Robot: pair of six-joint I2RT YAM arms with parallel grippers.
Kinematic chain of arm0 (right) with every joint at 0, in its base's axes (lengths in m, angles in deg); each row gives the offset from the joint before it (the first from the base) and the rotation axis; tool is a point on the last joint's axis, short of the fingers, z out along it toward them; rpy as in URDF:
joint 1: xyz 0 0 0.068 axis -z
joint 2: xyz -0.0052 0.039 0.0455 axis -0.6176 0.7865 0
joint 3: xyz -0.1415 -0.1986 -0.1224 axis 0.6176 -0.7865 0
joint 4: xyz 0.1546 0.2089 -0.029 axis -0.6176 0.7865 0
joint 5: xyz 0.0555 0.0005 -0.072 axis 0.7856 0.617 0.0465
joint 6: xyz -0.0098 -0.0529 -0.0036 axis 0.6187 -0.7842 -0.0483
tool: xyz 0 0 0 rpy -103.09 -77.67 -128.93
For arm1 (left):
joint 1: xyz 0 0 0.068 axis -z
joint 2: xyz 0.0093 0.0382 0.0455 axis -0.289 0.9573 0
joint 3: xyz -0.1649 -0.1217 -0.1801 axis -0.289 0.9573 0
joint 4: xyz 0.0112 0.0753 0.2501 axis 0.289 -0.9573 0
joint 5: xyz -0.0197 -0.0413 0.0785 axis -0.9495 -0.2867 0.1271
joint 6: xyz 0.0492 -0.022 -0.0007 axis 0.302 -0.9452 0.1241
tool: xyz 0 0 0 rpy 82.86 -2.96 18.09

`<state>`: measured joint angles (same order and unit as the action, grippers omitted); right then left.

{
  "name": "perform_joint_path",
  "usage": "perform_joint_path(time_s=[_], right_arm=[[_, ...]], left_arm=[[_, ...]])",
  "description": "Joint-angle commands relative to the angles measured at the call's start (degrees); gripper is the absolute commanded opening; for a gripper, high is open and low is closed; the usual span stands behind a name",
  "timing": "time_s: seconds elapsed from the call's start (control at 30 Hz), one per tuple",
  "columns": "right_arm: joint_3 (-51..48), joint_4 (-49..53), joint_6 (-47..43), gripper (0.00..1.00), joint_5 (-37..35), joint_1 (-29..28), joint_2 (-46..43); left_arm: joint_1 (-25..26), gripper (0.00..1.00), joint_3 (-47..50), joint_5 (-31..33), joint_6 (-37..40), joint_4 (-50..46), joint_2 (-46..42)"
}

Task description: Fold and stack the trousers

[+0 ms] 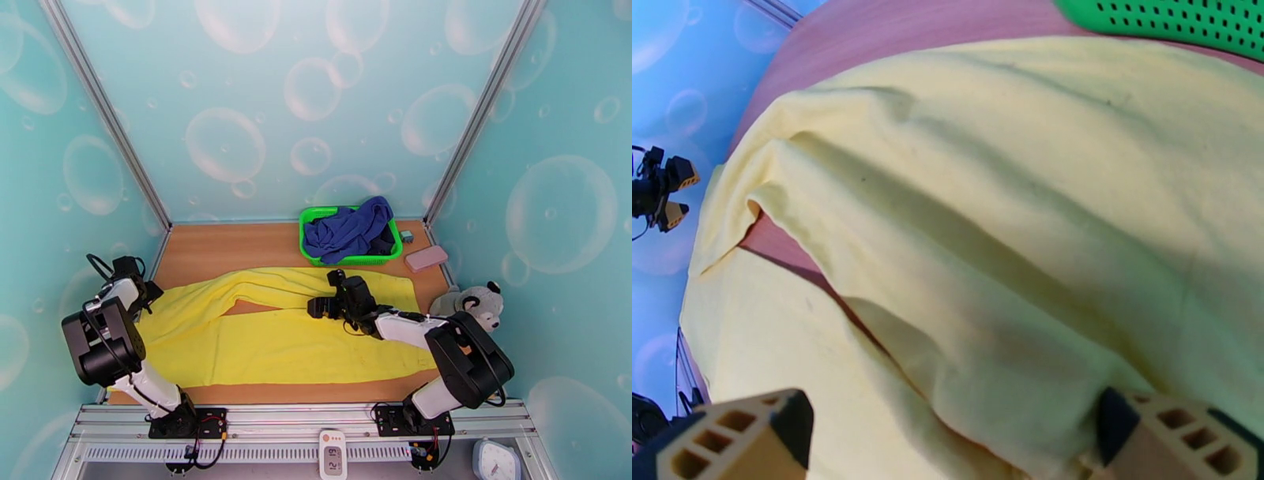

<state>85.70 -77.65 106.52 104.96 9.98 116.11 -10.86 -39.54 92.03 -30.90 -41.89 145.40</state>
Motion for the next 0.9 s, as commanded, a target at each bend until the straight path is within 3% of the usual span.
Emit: perform_joint_path(time_s=[0.0, 0.1, 0.17, 0.2, 0.3, 0.33, 0.5, 0.63, 0.77, 0.83, 0.87], right_arm=[[3.3, 1.3, 0.0, 0.99, -1.4, -1.6, 0.8], [4.9, 0.7, 1.2, 0.99, -2.1, -3.3, 1.9], [5.4, 0.2, 2.1, 0.99, -2.2, -4.1, 2.3], [5.1, 0.1, 2.8, 0.99, -2.0, -4.2, 2.3], [4.0, -2.5, 3.8, 0.99, -1.8, -4.2, 1.8], [3.7, -2.3, 3.6, 0.99, -2.2, -4.1, 1.4], [3.4, 1.1, 2.4, 0.99, -3.1, -3.2, -0.5], [2.6, 3.2, 2.5, 0.99, -4.9, -2.8, -3.1], [1.7, 4.3, 4.0, 0.99, -6.4, -2.8, -5.3], [1.8, 5.3, 4.4, 0.99, -6.9, -2.9, -6.0], [2.0, 5.9, 4.4, 0.99, -7.4, -3.2, -6.5]], left_arm=[[1.1, 0.73, -2.1, -0.7, 1.6, 0.7, 3.9], [1.8, 0.67, -2.9, 0.6, 1.6, 0.2, 7.2], [2.1, 0.54, -2.4, 0.1, 1.6, 0.8, 8.1], [2.3, 0.46, -2.2, 0.0, 1.5, 1.0, 8.0], [2.7, 0.07, -3.3, -0.4, 1.4, 1.2, 7.1], [2.9, 0.00, -4.4, 0.3, 1.2, 0.9, 6.3], [5.4, 0.00, -14.1, 9.0, 1.3, 1.0, 4.6], [7.4, 0.00, -26.5, 17.3, 1.5, -0.5, 10.5], [8.7, 0.00, -37.9, 20.1, 2.3, 0.0, 19.5], [9.3, 0.34, -44.6, 19.6, 2.3, -2.6, 25.2], [9.5, 0.42, -49.5, 19.1, 2.3, -5.3, 28.5]])
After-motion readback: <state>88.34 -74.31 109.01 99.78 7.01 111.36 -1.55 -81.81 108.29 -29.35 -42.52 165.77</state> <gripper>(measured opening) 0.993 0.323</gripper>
